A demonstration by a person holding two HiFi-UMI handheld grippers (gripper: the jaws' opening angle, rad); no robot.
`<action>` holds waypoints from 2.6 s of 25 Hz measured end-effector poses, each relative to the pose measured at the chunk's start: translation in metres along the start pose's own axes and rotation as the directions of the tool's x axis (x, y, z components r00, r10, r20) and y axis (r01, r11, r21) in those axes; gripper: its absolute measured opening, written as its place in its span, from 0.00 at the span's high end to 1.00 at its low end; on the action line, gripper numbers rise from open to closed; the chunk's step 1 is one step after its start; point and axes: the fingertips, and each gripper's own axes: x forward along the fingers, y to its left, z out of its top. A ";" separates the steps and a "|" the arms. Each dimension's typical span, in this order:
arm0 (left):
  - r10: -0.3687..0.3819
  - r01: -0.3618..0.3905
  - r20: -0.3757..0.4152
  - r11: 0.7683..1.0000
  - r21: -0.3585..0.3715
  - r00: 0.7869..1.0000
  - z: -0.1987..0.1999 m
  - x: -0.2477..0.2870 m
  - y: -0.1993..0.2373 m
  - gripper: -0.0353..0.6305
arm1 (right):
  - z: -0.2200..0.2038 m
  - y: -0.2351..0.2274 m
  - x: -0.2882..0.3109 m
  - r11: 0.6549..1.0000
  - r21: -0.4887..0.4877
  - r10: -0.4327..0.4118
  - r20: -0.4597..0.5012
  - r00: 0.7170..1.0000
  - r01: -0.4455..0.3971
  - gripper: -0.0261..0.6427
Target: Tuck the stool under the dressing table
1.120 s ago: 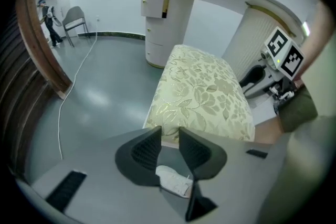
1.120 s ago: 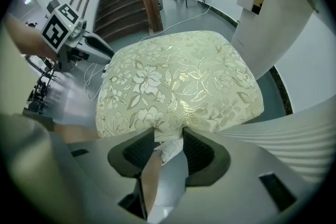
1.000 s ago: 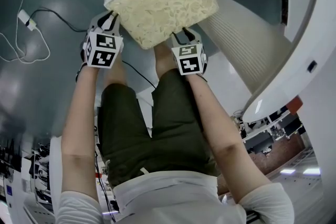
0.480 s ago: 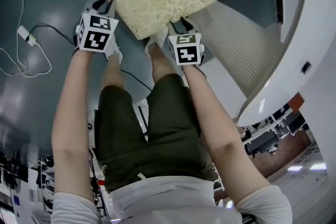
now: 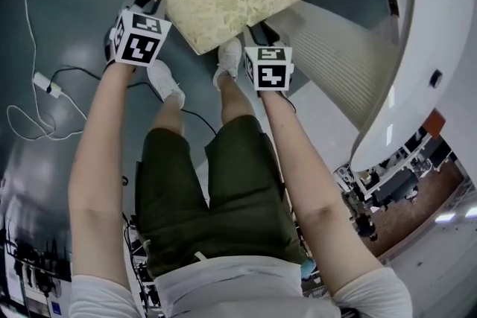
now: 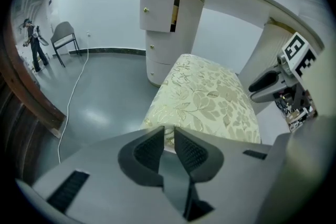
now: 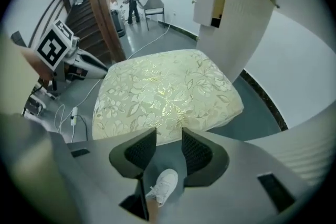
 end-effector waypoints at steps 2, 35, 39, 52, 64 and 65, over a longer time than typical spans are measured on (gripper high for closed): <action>-0.016 0.016 0.001 1.000 0.019 1.000 0.002 0.000 0.003 0.88 | 0.003 0.005 -0.006 0.998 0.056 -0.013 0.018 1.000 0.012 0.72; -0.090 0.109 -0.170 0.989 0.103 0.981 0.001 0.007 0.000 0.87 | -0.053 0.139 0.033 0.925 0.344 0.230 -0.167 0.959 -0.162 0.61; -0.124 0.142 -0.161 0.984 0.111 0.979 0.001 0.007 0.000 0.87 | -0.052 0.141 0.034 0.912 0.381 0.248 -0.206 0.947 -0.156 0.61; -0.237 0.268 -0.140 0.925 0.268 0.961 0.018 0.019 0.015 0.87 | -0.032 0.158 0.043 0.833 0.553 0.119 -0.146 0.982 -0.018 0.68; -0.285 0.306 -0.114 0.854 0.421 0.952 0.144 0.085 -0.021 0.87 | 0.014 0.030 0.048 0.777 0.615 -0.090 -0.105 0.990 0.136 0.70; -0.286 0.305 -0.108 0.850 0.430 0.952 0.146 0.084 -0.022 0.88 | 0.015 0.029 0.047 0.772 0.619 -0.105 -0.100 0.989 0.145 0.70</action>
